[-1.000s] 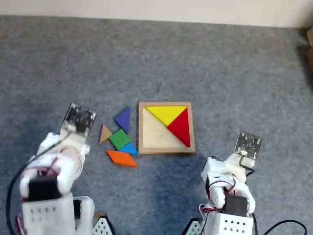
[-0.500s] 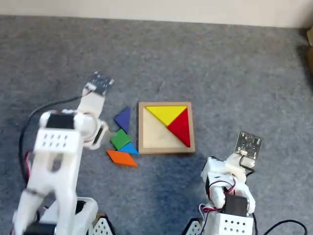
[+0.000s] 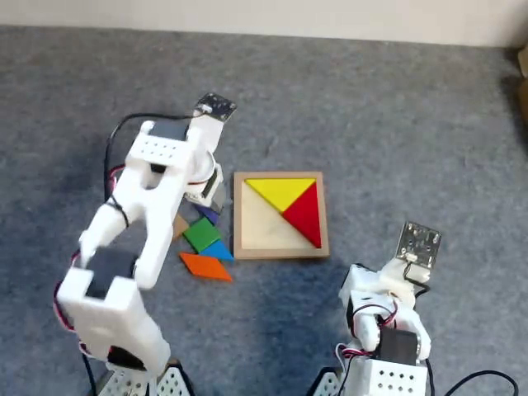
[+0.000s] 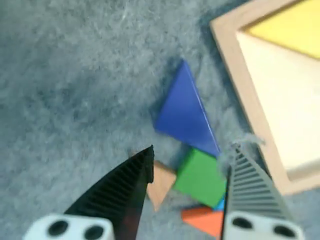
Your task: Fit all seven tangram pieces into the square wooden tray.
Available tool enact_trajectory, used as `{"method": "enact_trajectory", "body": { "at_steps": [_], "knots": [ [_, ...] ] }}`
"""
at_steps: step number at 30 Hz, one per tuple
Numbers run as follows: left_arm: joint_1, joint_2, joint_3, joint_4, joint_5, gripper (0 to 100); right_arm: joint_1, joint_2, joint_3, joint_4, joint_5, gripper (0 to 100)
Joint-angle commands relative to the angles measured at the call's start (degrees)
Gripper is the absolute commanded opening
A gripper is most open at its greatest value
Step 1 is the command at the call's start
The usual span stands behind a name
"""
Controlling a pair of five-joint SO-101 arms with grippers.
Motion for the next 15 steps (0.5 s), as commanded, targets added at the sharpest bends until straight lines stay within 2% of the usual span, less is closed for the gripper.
{"method": "enact_trajectory", "body": {
  "at_steps": [1, 15],
  "knots": [
    [0.04, 5.05, -6.81, -0.35, 0.53, 24, 0.57, 0.48, 6.20, -1.01, 0.62, 0.5],
    [-7.78, 5.49, -6.99, 7.12, 0.09, 23, 0.66, 0.48, 6.20, -0.92, 0.62, 0.5]
  ]
}}
